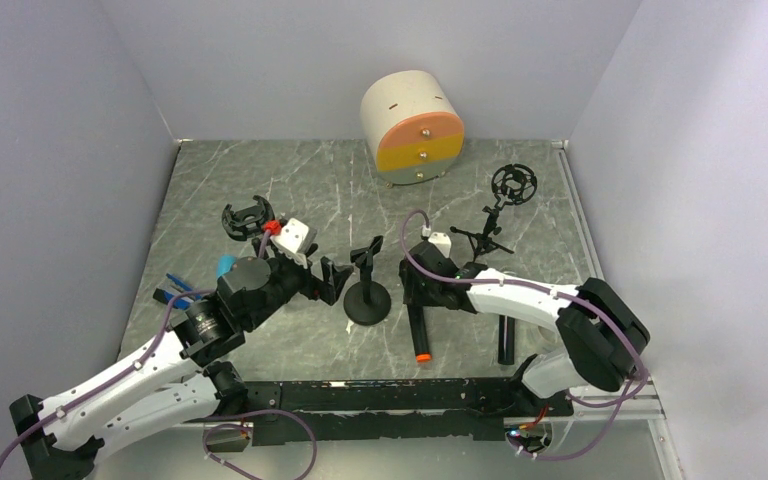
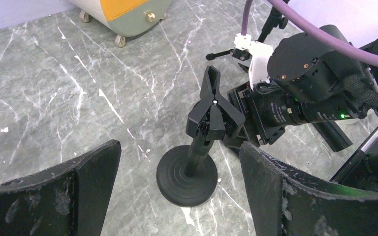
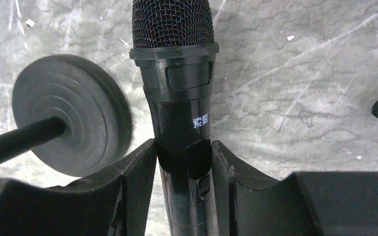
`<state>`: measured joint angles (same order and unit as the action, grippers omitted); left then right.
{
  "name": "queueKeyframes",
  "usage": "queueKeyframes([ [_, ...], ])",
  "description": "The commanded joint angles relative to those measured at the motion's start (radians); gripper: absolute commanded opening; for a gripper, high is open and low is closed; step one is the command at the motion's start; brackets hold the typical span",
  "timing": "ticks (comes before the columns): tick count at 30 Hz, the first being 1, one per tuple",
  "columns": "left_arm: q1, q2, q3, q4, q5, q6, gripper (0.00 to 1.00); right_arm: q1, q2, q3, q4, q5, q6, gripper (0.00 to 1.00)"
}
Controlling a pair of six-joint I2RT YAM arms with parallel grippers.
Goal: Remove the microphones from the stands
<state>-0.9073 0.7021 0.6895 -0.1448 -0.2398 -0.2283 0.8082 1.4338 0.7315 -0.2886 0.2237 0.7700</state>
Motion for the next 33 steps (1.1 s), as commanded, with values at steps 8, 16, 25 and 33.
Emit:
queueKeyframes([
  [8, 0.002, 0.028, 0.068, -0.026, 0.022, 0.017, 0.94, -0.006, -0.169, 0.078, -0.012, 0.041, -0.037, 0.66],
  [16, 0.005, 0.059, 0.213, -0.123, -0.037, 0.071, 0.95, -0.006, -0.472, 0.081, -0.039, 0.182, -0.188, 0.73],
  [25, 0.053, 0.111, 0.417, -0.284, -0.083, 0.253, 0.95, -0.006, -0.676, 0.163, 0.05, 0.077, -0.536, 0.91],
  [33, 0.359, 0.179, 0.633, -0.447, 0.074, 0.34, 0.95, -0.016, -0.63, 0.303, 0.024, 0.358, -0.667, 0.99],
])
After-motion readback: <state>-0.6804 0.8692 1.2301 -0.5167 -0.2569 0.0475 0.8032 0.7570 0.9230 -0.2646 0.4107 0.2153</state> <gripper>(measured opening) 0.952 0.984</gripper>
